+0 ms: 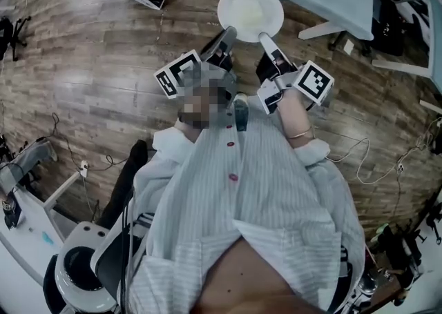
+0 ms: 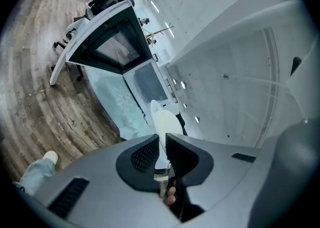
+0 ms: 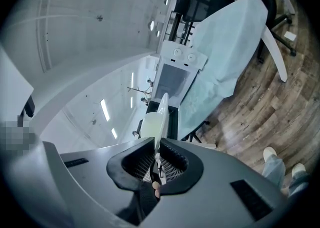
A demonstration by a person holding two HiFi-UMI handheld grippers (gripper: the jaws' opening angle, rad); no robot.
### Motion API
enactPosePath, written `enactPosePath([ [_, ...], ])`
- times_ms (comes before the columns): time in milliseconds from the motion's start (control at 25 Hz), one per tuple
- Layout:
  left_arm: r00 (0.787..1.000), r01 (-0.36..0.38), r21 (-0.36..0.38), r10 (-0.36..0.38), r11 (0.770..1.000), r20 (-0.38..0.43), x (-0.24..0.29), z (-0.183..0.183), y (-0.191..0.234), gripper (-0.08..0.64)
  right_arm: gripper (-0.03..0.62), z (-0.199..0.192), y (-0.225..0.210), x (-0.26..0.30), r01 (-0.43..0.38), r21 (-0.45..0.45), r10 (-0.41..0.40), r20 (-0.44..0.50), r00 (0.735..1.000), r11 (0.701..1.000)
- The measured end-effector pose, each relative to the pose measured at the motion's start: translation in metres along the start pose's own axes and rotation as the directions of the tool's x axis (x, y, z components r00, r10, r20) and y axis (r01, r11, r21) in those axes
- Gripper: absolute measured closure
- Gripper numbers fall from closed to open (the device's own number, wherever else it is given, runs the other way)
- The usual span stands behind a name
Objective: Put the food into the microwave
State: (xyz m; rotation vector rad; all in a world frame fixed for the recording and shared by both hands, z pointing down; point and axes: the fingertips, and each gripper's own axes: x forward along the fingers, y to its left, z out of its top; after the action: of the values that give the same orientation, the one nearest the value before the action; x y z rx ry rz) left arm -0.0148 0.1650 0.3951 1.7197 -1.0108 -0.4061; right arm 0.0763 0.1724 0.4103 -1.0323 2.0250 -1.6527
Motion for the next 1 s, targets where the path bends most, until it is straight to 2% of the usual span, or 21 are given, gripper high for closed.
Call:
enactPosePath([
  [360,1.000,0.012,0.005,-0.012,1.000,-0.024,0.049,0.067,0.017,0.520,0.548,0.040,0.004,0.072,0.011,-0.004,-0.011,0.028,1.000,1.000],
  [1000,0.998,0.020,0.028,-0.018,0.999,-0.065,0.102,0.116,0.038,0.520,0.548,0.080,-0.006,0.132,0.011,0.012,-0.012,0.075,0.997,1.000],
])
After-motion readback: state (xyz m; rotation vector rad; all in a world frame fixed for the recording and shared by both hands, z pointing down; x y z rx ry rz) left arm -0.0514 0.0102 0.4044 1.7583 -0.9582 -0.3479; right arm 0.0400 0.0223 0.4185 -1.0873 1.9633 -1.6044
